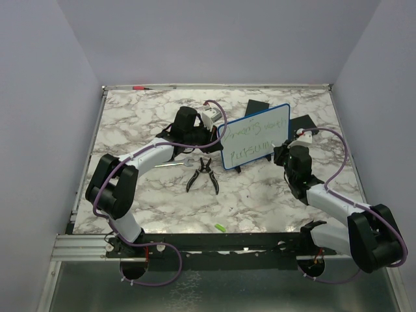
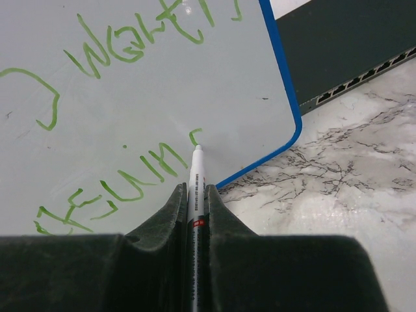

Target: Write a sentence on the whiteboard

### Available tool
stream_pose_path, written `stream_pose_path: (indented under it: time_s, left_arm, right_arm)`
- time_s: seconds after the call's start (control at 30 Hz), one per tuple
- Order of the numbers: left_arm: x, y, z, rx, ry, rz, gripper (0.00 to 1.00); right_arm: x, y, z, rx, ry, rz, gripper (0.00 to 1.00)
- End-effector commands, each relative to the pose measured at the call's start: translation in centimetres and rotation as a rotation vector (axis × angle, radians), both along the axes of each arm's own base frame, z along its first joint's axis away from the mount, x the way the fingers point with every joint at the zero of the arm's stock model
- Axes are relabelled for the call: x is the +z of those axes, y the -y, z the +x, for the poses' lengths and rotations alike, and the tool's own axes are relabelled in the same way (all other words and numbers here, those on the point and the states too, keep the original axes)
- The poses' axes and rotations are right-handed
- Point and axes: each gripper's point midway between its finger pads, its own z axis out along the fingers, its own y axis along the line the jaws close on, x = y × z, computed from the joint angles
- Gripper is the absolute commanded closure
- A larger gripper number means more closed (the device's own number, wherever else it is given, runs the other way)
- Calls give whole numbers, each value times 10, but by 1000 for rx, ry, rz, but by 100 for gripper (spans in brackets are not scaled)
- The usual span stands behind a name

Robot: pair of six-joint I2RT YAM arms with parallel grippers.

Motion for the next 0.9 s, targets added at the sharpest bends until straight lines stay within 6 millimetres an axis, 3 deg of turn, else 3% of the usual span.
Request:
stream_pose_path:
  time_s: [0.0, 0.67, 0.87]
  left_arm:
    - [-20, -4, -1, 9, -22, 64, 100]
    - [-18, -4, -1, 9, -19, 63, 100]
    - [-18, -4, -1, 9, -18, 62, 100]
  right_arm:
    - [2, 7, 4, -43, -2, -13, 99]
    - [27, 7, 12, -40, 58, -32, 99]
    - [13, 8, 9, -46, 9, -31, 99]
